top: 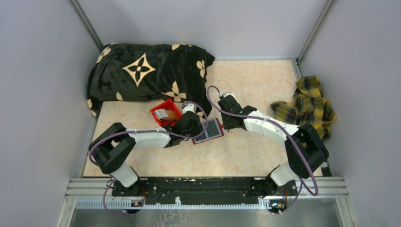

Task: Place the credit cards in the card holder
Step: Move the card holder to the center of the board, then insert the credit card into the card holder.

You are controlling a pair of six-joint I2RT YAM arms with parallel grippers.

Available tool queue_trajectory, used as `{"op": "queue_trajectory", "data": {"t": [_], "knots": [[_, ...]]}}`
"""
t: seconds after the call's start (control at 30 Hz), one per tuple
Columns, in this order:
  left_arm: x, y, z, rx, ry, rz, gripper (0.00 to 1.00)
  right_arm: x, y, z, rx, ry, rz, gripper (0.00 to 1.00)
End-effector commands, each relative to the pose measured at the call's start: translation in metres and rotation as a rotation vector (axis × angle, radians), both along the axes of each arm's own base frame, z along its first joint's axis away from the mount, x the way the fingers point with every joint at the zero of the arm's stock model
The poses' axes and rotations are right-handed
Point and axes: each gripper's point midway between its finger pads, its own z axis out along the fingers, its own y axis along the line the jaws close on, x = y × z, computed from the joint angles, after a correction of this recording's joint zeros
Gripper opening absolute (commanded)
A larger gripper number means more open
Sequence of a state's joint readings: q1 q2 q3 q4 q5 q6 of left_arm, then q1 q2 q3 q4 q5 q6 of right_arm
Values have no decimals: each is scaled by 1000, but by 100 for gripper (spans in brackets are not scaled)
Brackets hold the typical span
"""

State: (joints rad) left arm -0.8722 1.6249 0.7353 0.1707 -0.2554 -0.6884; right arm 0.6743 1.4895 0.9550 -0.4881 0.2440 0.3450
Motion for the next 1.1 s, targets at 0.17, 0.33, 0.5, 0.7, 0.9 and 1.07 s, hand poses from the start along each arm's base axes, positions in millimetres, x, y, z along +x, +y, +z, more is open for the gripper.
{"op": "queue_trajectory", "data": {"t": [0.17, 0.33, 0.5, 0.7, 0.9, 1.07], "knots": [[-10, 15, -14, 67, 28, 14, 39, 1, 36, 17, 193, -33, 51, 0], [-11, 14, -20, 75, 39, 9, 38, -1, 46, 15, 235, -21, 76, 0], [-11, 15, -24, 81, 45, 10, 37, 0, 51, 12, 251, -14, 85, 0], [-12, 16, -25, 86, 46, 10, 37, 3, 51, 3, 241, -5, 79, 0], [-13, 18, -28, 91, 52, 10, 36, 7, 46, -2, 235, 1, 71, 0], [-14, 18, -30, 94, 55, 8, 35, 9, 40, -3, 229, 1, 64, 0]]}}
